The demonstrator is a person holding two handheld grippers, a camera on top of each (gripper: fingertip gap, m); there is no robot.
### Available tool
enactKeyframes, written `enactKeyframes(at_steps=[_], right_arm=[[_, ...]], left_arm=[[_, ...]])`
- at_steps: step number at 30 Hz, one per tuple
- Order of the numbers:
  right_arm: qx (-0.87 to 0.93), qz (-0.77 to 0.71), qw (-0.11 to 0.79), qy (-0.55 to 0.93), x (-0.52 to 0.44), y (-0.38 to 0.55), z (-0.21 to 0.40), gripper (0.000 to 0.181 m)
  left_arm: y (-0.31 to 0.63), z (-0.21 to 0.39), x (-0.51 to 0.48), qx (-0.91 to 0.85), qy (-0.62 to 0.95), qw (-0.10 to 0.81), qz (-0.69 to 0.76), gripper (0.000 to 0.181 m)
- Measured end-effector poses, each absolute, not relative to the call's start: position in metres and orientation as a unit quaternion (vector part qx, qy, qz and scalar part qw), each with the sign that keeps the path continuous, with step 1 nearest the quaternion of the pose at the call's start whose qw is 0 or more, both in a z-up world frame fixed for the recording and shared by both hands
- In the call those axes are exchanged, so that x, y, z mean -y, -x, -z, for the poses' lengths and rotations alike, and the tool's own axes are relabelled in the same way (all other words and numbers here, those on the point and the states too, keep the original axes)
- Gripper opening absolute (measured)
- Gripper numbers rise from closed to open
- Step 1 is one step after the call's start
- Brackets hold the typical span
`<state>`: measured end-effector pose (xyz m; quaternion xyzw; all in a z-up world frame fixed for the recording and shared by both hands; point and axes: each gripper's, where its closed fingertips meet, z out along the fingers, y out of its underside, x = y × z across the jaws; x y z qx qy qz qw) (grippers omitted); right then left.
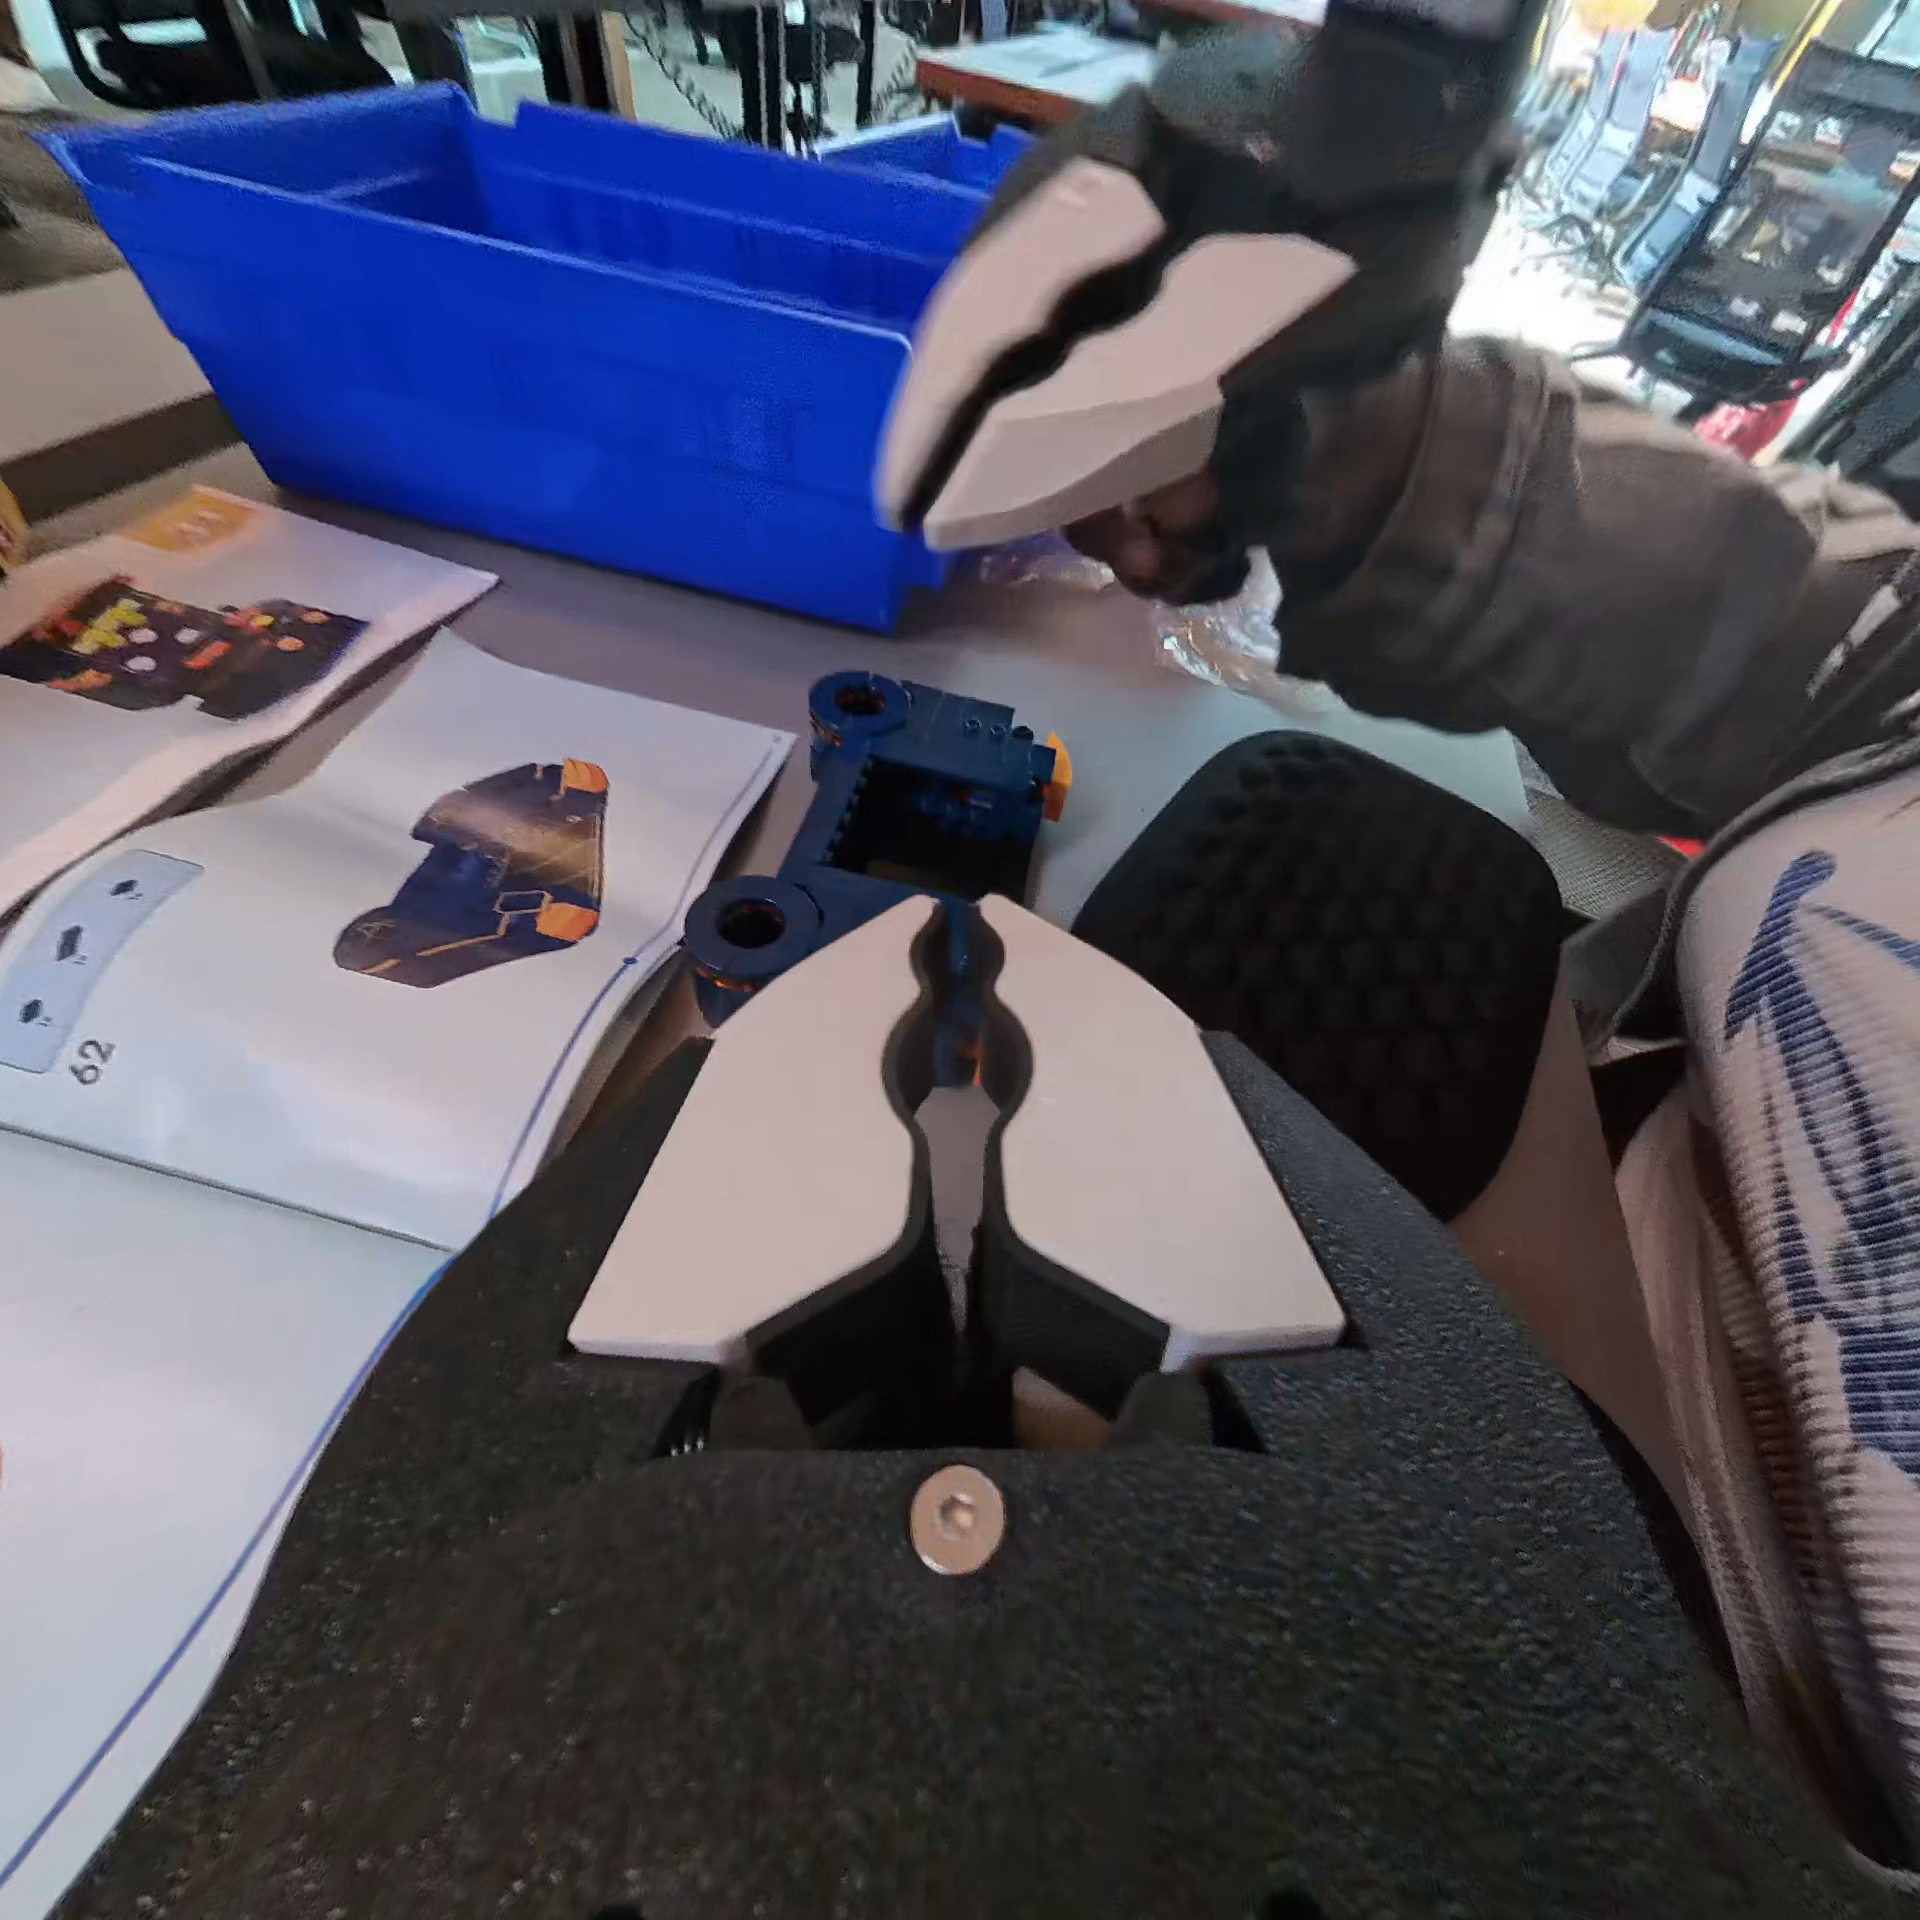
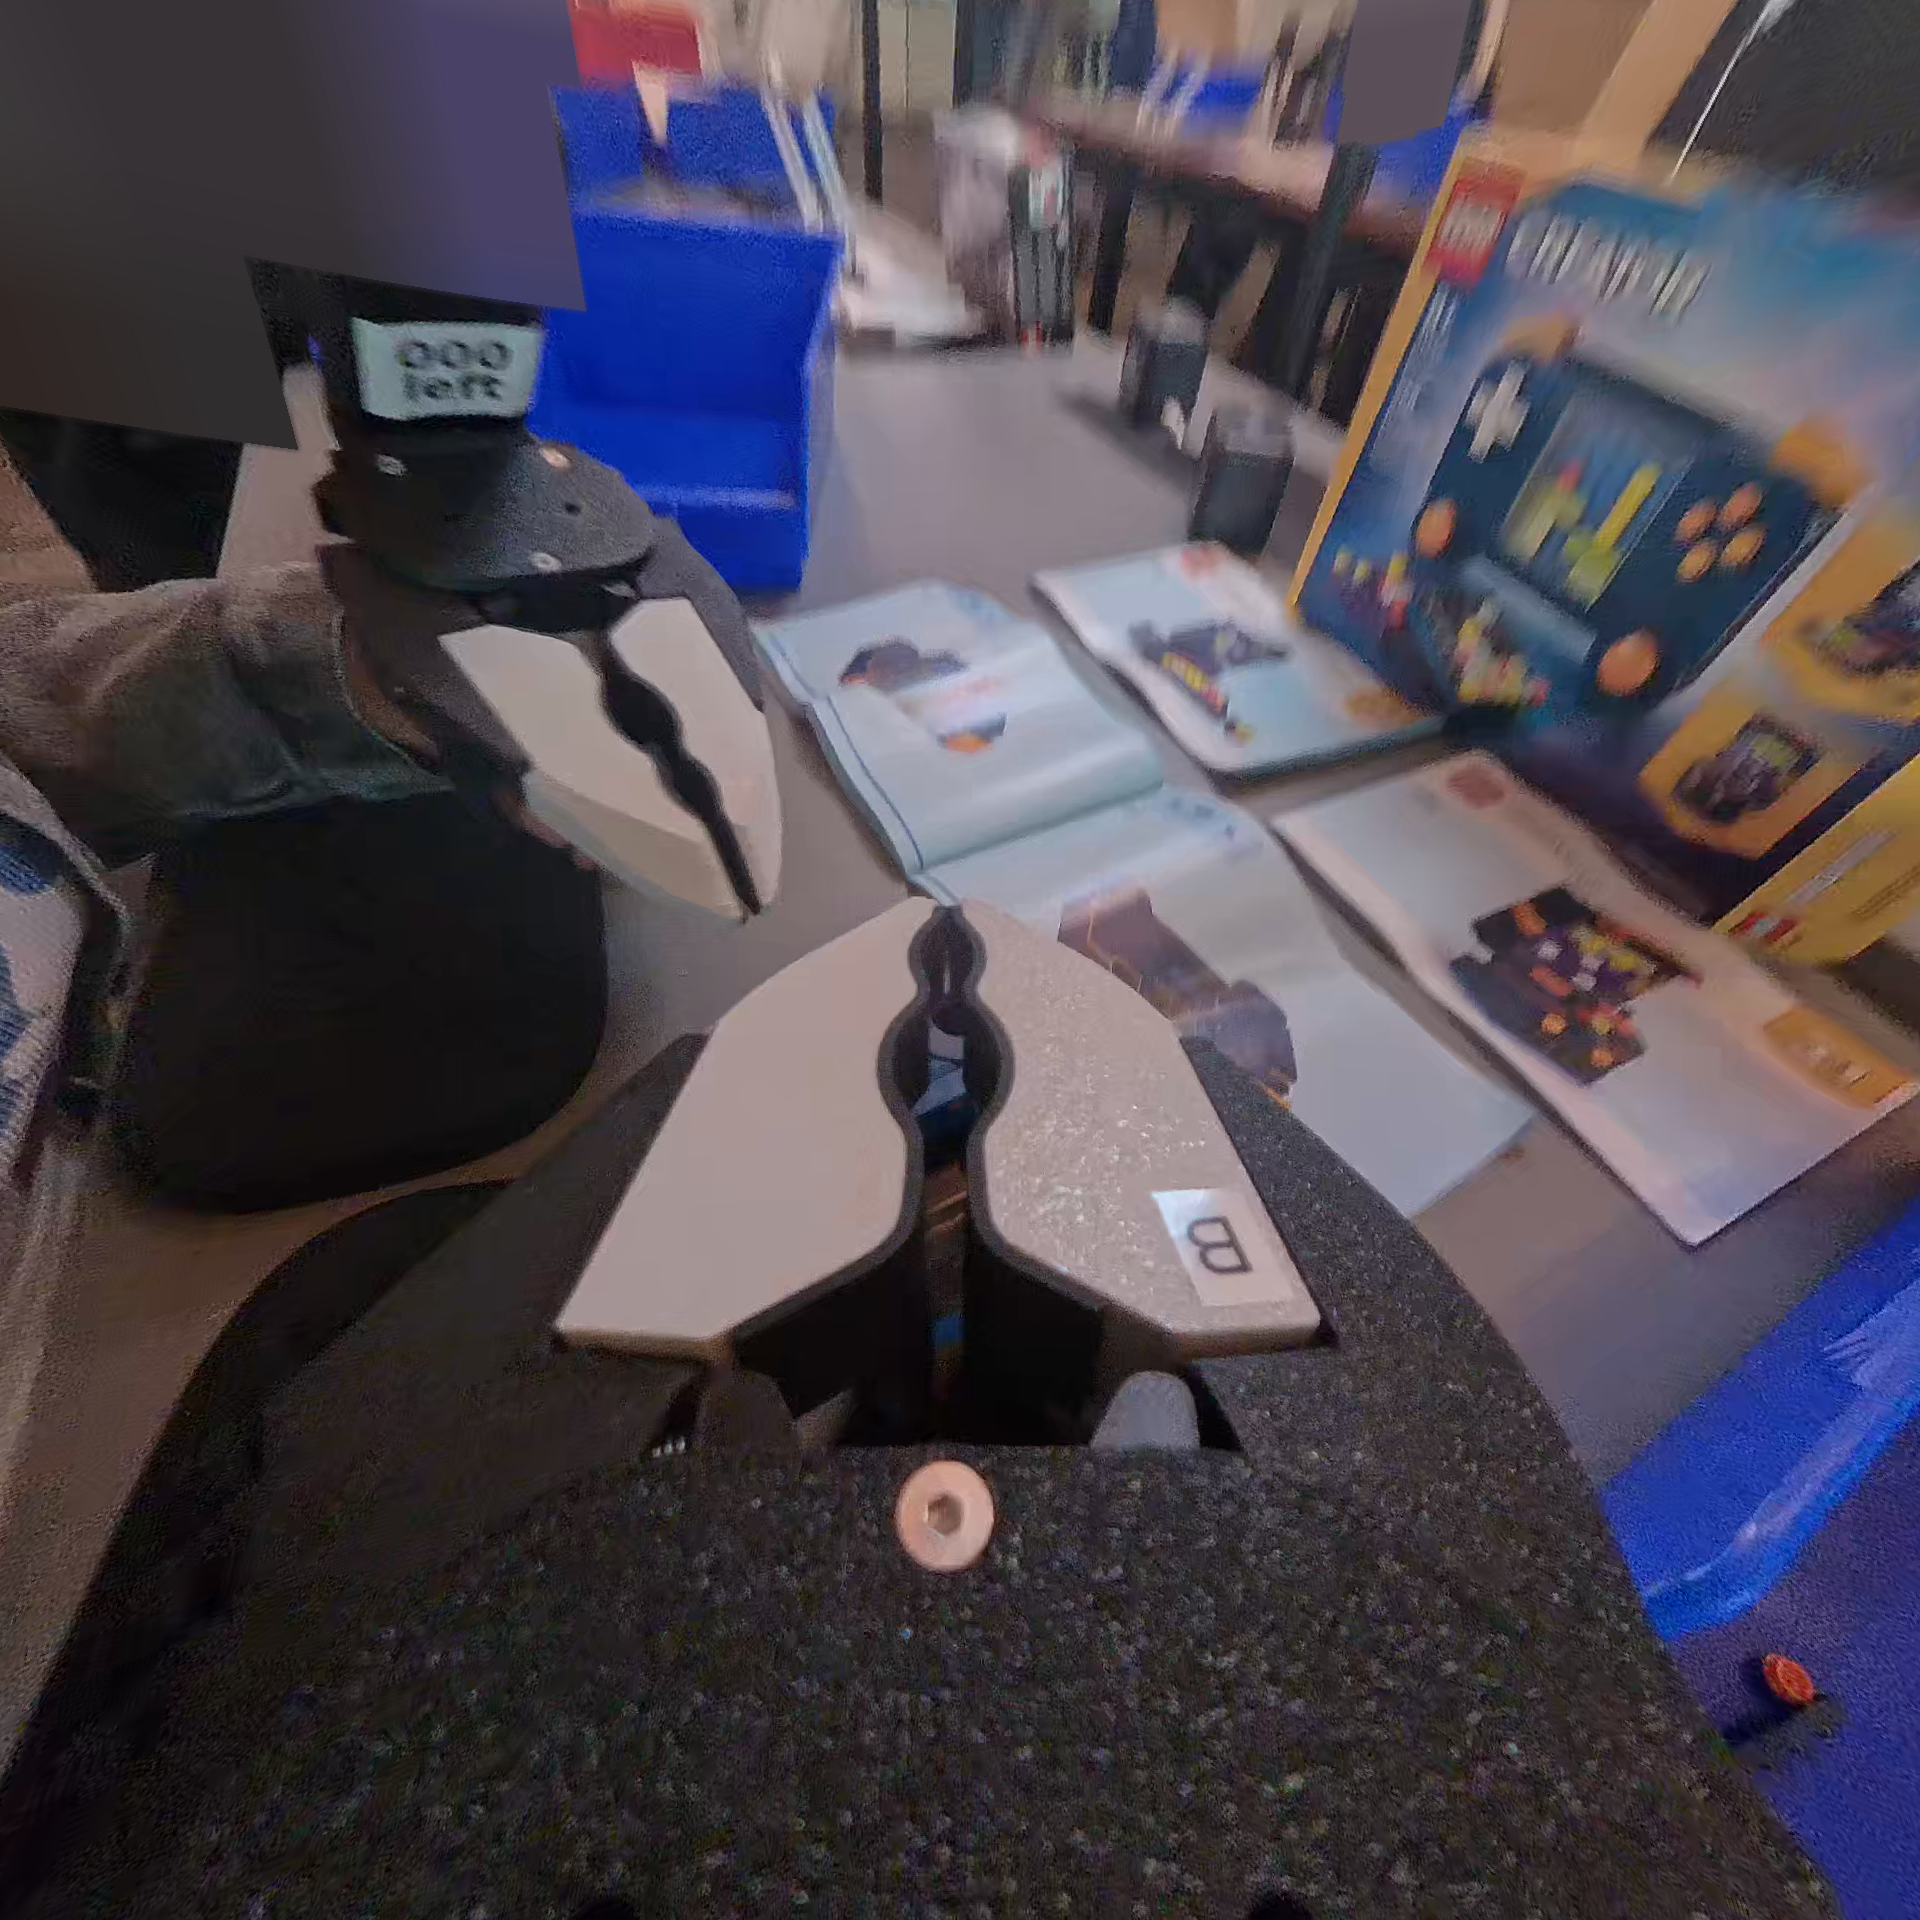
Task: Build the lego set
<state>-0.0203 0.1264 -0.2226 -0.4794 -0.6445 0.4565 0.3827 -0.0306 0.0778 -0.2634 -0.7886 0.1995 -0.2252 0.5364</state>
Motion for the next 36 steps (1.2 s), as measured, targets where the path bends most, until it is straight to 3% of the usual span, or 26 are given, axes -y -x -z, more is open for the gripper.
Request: enactKeyframes(at_steps=[3, 16, 36], right_arm=[[0.628, -0.453, 0.426, 0.468, -0.119, 0.006, 0.23, 0.0], [0.714, -0.346, 0.342, 0.503, -0.084, 0.007, 0.297, 0.0], [0.707, -0.335, 0.248, 0.572, -0.087, 0.016, 0.309, 0.001]], left_arm=[[0.032, 0.264, -0.078, -0.204, 0.789, 0.539, 0.212, 0.0], [0.015, 0.299, -0.081, -0.292, 0.825, 0.459, 0.15, 0.0], [0.013, 0.315, -0.086, -0.3, 0.837, 0.432, 0.148, 0.0]])
